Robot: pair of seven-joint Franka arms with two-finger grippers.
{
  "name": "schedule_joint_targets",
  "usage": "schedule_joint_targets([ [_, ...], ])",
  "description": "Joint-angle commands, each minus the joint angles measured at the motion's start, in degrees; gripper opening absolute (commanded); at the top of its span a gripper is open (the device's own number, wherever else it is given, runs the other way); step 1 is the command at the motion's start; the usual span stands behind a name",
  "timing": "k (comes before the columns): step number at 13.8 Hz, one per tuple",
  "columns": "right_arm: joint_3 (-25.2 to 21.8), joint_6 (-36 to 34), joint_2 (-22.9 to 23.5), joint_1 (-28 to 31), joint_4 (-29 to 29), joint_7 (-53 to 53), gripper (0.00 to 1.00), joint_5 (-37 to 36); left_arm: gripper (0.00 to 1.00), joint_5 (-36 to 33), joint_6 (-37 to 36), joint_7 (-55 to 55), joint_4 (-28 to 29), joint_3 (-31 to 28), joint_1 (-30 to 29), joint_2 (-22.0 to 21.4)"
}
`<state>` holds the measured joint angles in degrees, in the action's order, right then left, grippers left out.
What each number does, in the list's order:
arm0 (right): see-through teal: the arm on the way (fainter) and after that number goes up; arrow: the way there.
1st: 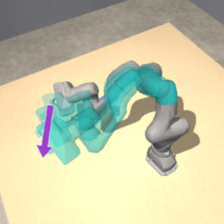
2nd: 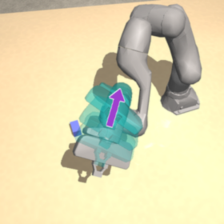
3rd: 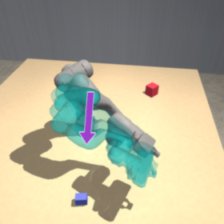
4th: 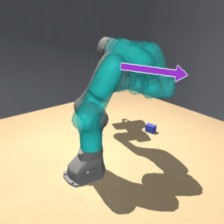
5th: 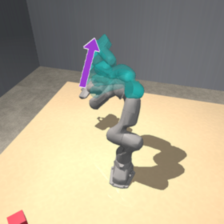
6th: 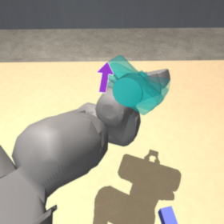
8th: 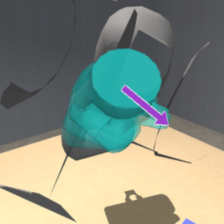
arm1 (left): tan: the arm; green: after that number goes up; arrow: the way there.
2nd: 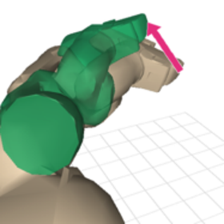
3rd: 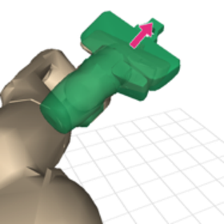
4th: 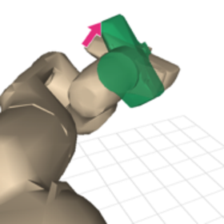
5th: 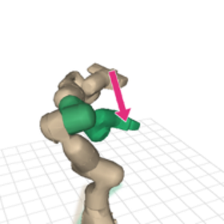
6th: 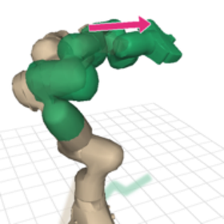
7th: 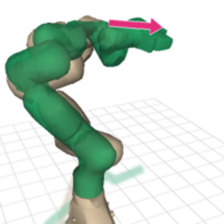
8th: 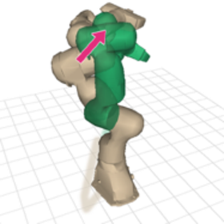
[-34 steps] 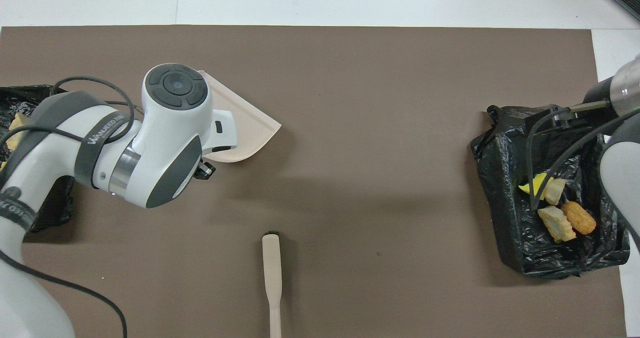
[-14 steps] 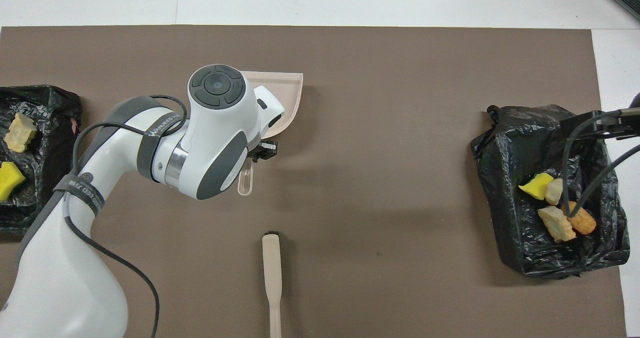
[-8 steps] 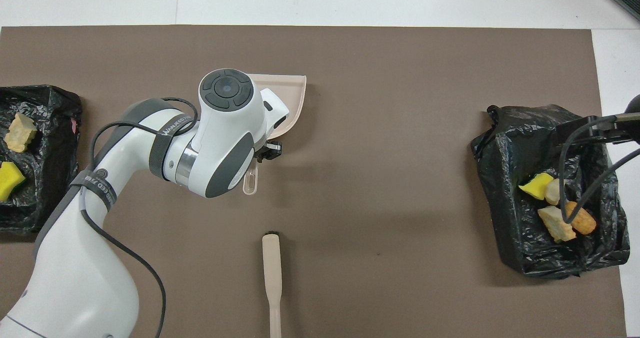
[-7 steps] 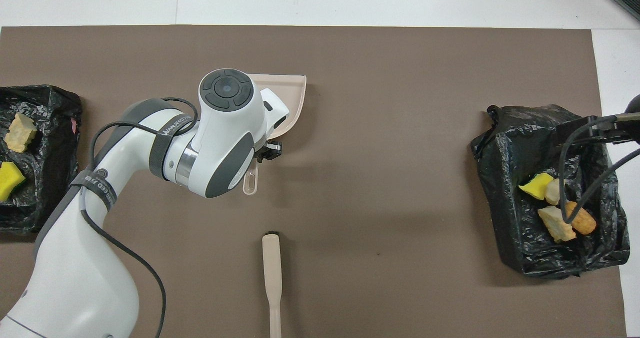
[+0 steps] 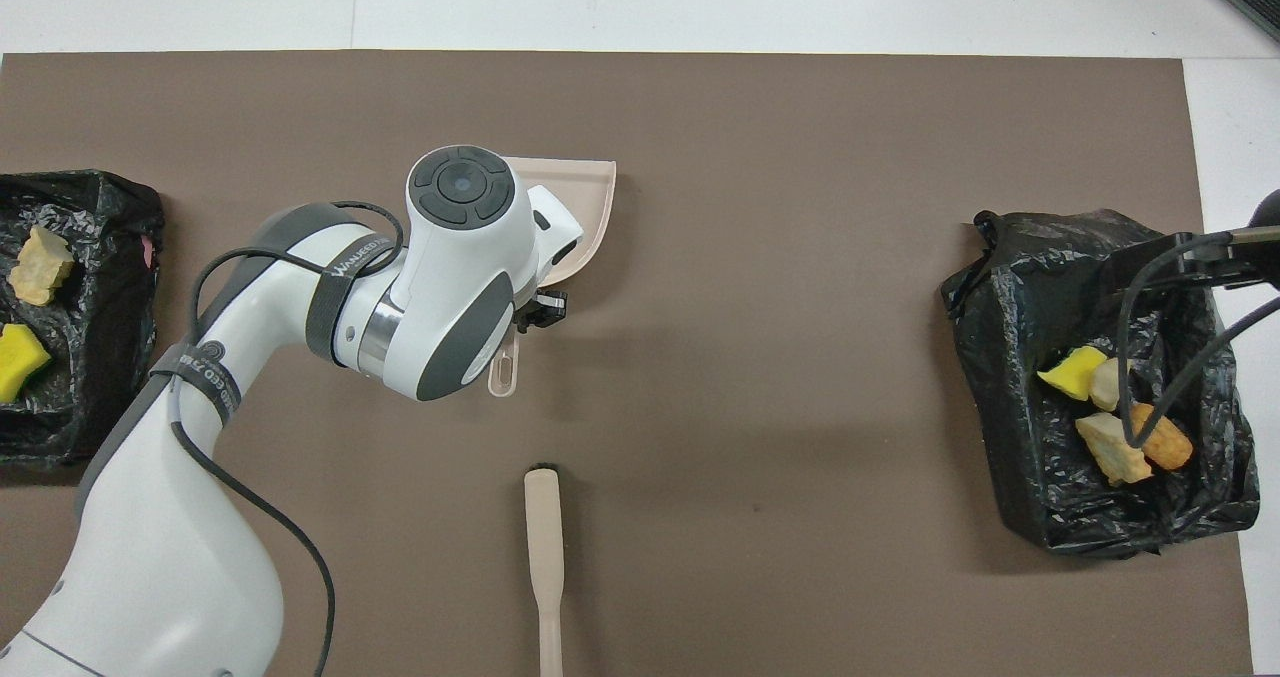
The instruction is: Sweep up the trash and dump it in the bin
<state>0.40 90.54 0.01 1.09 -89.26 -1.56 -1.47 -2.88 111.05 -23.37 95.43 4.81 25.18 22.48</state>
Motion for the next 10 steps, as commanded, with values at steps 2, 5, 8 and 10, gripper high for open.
schedule_joint_targets([
  [2,0.12,-0.19,-1.06,0.31,-1.18,0.6,1.0,0.59,1.0,0.6,-1.27,1.31,0.63,-1.03,-1.09,-4.54],
  [5,0.12,-0.19,-1.06,0.31,-1.18,0.6,1.0,0.59,1.0,0.07,-3.2,2.88,0.63,-2.51,-2.66,-9.1],
  [8,0.12,-0.19,-1.06,0.23,-1.18,0.6,1.0,0.59,1.0,0.16,-6.96,12.63,0.63,-2.78,-8.2,-15.78],
  [10,0.12,-0.19,-1.06,0.31,-1.18,0.6,1.0,0.59,1.0,0.16,-10.92,17.37,0.37,-2.79,-11.27,-19.65],
])
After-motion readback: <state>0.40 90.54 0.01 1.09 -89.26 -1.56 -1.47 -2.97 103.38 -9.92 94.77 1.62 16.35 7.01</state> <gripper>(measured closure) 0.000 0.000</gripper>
